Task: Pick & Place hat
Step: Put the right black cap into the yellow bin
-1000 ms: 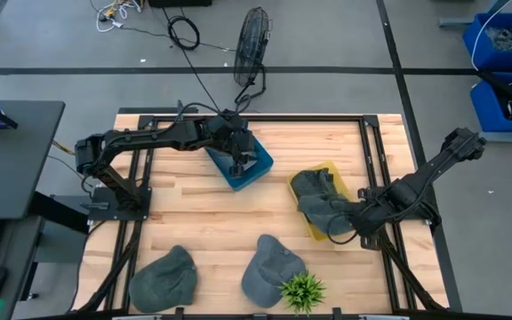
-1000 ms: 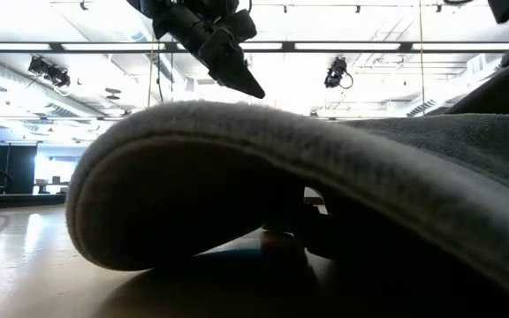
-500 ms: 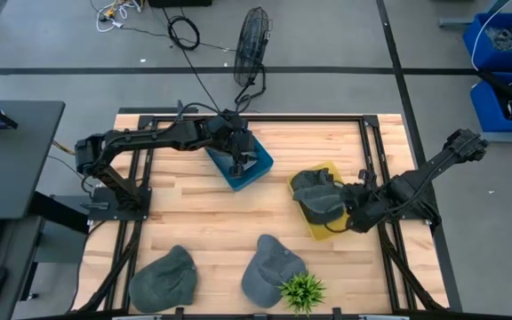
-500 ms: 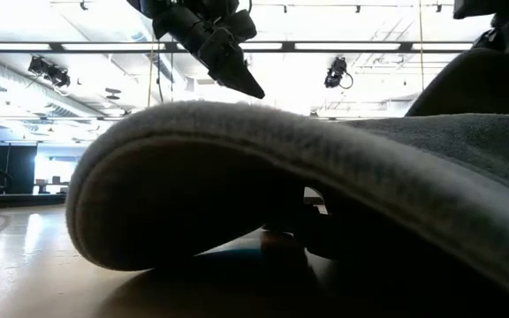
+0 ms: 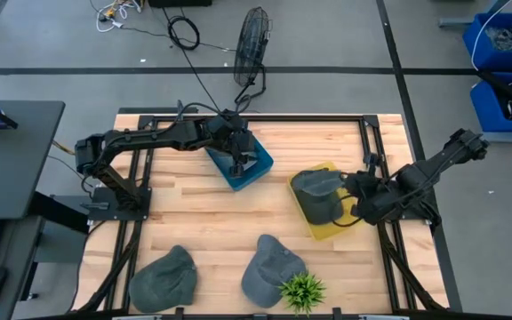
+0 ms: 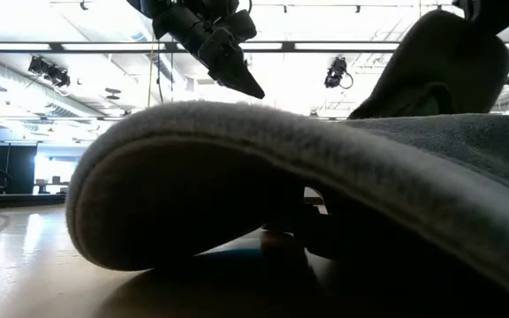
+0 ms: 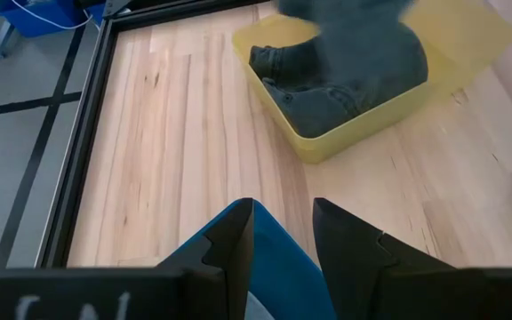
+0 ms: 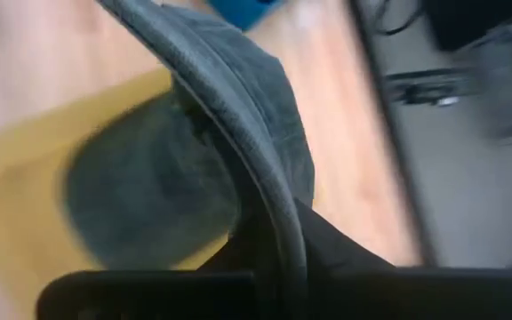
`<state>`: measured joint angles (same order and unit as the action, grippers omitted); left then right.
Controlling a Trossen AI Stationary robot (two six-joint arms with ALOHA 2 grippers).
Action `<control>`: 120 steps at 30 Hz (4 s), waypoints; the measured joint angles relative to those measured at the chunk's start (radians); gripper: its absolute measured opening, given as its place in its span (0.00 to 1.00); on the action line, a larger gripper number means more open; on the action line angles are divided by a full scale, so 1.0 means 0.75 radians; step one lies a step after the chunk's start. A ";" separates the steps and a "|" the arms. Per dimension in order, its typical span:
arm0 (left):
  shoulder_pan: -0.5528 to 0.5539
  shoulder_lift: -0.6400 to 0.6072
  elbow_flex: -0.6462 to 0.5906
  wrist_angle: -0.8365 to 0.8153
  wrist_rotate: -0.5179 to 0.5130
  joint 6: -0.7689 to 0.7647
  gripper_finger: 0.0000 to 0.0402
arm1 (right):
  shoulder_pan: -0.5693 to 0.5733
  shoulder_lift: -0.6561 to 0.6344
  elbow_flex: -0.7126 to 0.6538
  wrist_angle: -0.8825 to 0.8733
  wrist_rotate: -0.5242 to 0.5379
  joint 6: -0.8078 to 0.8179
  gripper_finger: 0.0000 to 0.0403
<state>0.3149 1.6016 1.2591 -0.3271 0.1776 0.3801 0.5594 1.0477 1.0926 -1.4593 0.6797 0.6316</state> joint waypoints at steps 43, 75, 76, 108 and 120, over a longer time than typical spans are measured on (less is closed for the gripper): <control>-0.278 0.518 0.024 1.159 0.221 -0.357 0.26 | 0.000 0.000 -0.443 0.479 -0.265 -0.097 0.64; -0.187 0.877 0.227 1.046 0.049 -0.629 0.01 | 0.001 0.000 -0.313 0.479 -0.460 0.045 0.62; -0.194 0.877 0.226 1.051 0.049 -0.627 0.01 | 0.001 0.000 -0.313 0.479 -0.370 0.030 0.62; -0.222 -0.088 0.225 -0.259 -0.884 -0.259 0.01 | -0.677 0.001 -1.018 1.919 -0.268 -0.291 0.01; -0.220 -0.082 0.160 -0.328 -1.021 -0.355 0.01 | -0.716 0.017 -1.150 1.837 -0.275 -0.109 0.01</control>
<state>0.1497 1.5398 1.3793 -0.5730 -0.5884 0.1143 0.0227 1.0607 0.2298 -0.0817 0.4734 0.5500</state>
